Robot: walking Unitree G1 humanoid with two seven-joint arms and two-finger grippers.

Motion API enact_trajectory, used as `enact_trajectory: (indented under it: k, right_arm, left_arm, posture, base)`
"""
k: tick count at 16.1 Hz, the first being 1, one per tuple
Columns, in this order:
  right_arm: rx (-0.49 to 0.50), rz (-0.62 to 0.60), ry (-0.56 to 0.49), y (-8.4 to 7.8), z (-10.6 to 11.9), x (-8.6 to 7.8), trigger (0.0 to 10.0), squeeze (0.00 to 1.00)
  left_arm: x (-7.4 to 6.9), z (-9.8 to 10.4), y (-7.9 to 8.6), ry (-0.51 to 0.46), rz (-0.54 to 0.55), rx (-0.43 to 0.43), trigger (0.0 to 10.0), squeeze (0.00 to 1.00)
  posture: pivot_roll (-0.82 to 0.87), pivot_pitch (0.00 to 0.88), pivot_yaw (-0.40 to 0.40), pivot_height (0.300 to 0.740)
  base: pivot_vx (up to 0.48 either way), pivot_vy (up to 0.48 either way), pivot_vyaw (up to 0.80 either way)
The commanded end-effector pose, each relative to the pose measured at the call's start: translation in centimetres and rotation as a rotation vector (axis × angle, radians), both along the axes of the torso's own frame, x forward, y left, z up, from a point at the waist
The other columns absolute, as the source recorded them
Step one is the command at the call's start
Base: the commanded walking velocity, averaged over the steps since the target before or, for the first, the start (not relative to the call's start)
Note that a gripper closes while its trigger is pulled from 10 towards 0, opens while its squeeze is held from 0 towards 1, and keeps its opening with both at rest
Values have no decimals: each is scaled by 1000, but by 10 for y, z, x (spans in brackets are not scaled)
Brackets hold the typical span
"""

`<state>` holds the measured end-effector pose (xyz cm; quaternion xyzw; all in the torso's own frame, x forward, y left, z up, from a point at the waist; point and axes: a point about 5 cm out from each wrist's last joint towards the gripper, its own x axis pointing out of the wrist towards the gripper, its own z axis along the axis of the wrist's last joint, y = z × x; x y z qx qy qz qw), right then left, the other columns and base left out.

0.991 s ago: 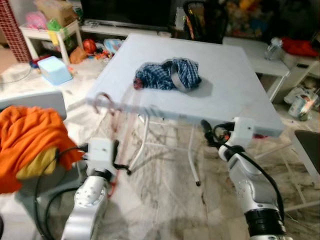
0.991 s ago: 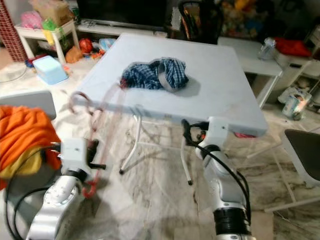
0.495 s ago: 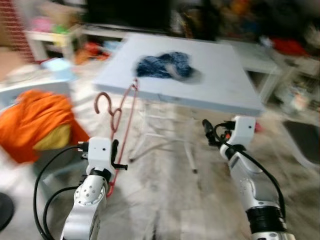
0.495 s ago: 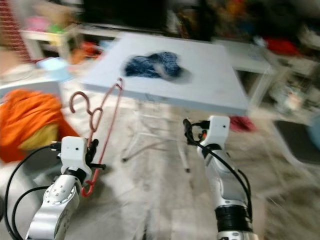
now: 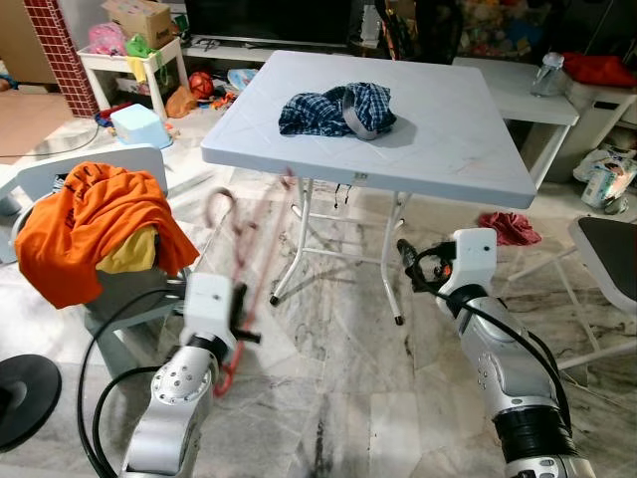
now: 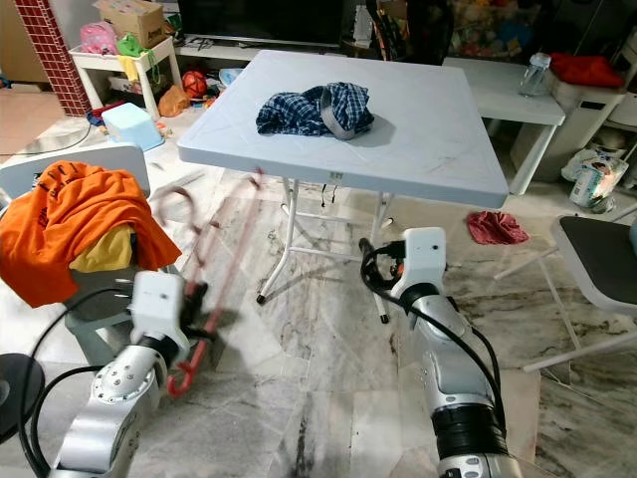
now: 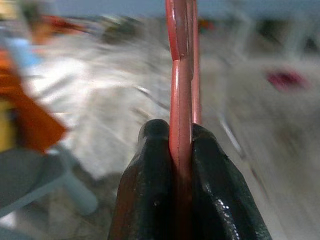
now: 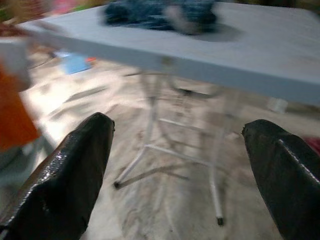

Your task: Hang hanger

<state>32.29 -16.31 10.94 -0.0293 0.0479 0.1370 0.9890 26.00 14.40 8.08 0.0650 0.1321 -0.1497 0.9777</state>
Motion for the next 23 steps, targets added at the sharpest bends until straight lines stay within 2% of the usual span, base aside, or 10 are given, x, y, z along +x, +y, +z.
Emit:
enact_trajectory:
  k: [1,3,5,8,13,14,16,21,22,23]
  right_arm:
    - [-62,62,-10,-1,0,0,10000,0]
    - [-212,244,-5,-10,0,-3,10000,0]
    - [-426,515,68,-32,-2,-10,10000,0]
    - [-609,851,196,-37,-10,-31,10000,0]
    - [-658,1088,337,-42,-12,-41,10000,0]
    - [-670,1128,372,-44,-11,-40,5804,0]
    - [-670,1153,413,-45,-8,-39,0,0]
    - [-796,1148,505,-56,-6,-32,0,0]
    - [-826,1110,495,-58,-3,-24,980,0]
    - [-840,1078,478,-57,2,-17,3137,0]
  left_arm:
    - [-4,-5,-3,61,-92,9,10000,0]
    - [-10,5,-4,62,-262,0,10000,0]
    - [-29,5,3,135,-559,103,10000,0]
    - [-39,2,3,152,-769,200,10000,0]
    - [-48,0,-2,118,-978,324,10000,0]
    - [-46,0,-2,98,-1006,361,10000,0]
    - [-44,-1,-3,77,-1002,373,10000,0]
    - [-22,3,-4,-76,-891,487,10000,0]
    - [-14,7,-4,-113,-853,492,10000,0]
    - [-8,10,-4,-139,-829,495,10000,0]
  posture:
    - [-15,0,-53,740]
    - [-17,0,-55,740]
    - [-14,0,-45,740]
    - [-23,0,-41,740]
    - [-28,0,-32,740]
    - [-29,0,-29,740]
    - [-29,0,-29,740]
    - [-29,0,-26,740]
    - [-27,0,-26,740]
    - [-24,0,-25,740]
  base:
    - [0,0,0]
    - [0,0,0]
    - [0,0,0]
    - [0,0,0]
    - [0,0,0]
    - [0,0,0]
    - [0,0,0]
    - [0,0,0]
    - [0,0,0]
    - [0,0,0]
